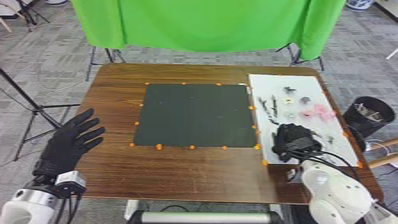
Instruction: Arrange flowers
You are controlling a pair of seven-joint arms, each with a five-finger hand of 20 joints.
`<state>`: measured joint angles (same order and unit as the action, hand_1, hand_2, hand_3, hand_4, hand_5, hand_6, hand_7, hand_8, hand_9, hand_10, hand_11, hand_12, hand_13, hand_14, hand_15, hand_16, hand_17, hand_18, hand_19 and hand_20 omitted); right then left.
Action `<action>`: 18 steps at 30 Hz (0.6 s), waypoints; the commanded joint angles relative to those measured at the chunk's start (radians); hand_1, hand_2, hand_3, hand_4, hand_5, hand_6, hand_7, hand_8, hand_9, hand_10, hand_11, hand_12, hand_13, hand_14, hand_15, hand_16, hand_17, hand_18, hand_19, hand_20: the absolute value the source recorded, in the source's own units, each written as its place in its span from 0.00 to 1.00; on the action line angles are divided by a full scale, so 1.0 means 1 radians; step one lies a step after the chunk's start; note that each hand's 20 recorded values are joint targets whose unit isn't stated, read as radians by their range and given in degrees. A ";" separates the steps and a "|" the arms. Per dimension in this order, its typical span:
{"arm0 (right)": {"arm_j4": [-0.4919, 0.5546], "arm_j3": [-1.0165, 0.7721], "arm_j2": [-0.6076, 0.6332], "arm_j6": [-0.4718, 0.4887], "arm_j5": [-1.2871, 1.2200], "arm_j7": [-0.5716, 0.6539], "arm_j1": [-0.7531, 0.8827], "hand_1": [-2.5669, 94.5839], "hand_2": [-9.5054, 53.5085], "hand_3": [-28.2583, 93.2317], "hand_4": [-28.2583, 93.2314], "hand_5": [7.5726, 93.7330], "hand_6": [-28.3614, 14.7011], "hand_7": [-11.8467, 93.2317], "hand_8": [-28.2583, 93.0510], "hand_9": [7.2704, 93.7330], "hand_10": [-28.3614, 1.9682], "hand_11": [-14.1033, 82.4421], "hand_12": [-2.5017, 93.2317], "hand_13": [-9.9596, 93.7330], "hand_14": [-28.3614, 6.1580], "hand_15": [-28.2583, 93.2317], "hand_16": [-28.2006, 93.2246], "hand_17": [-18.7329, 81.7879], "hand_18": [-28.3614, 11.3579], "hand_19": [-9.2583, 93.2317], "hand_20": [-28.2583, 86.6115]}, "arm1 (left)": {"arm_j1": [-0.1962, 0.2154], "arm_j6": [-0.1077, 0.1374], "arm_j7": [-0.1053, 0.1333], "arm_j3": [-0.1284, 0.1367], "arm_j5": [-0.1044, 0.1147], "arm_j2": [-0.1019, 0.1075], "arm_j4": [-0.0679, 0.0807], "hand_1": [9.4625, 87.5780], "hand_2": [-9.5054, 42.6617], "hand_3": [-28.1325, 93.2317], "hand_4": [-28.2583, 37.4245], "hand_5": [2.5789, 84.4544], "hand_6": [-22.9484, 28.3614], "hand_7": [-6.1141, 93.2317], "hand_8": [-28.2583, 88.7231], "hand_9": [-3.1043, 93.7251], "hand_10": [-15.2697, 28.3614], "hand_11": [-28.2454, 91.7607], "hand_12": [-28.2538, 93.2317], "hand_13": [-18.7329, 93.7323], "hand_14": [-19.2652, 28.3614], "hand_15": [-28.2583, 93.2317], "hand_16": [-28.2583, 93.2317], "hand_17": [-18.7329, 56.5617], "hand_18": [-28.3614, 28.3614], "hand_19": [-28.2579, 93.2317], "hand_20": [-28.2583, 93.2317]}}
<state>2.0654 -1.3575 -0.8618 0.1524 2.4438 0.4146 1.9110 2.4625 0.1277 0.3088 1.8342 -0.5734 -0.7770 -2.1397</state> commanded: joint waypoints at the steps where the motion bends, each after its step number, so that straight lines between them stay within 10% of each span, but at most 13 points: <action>1: -0.039 0.028 0.006 -0.110 -0.027 -0.028 0.051 0.49 0.00 0.95 0.04 0.78 0.68 0.53 0.40 0.87 0.72 0.79 0.56 0.87 0.65 0.90 0.54 0.64 0.17 1.00 0.79 | 0.011 0.007 0.001 0.000 0.001 -0.001 0.001 0.19 0.11 0.80 0.06 0.30 0.50 0.27 0.15 0.27 0.64 0.41 0.36 0.34 0.75 0.48 0.22 0.13 0.91 0.58 0.29; 18: -0.019 0.051 0.030 -0.292 -0.044 0.028 -0.105 0.45 0.00 0.96 0.10 0.72 0.68 0.62 0.41 0.86 0.74 0.80 0.57 0.87 0.68 0.91 0.53 0.66 0.19 1.00 0.81 | 0.016 0.012 0.008 0.005 0.002 0.003 -0.002 0.19 0.11 0.80 0.06 0.30 0.50 0.27 0.15 0.27 0.64 0.41 0.36 0.34 0.75 0.48 0.22 0.13 0.91 0.58 0.29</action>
<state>2.0323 -1.3128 -0.8461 -0.1107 2.4064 0.4132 1.8917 2.4641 0.1297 0.3128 1.8356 -0.5716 -0.7716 -2.1396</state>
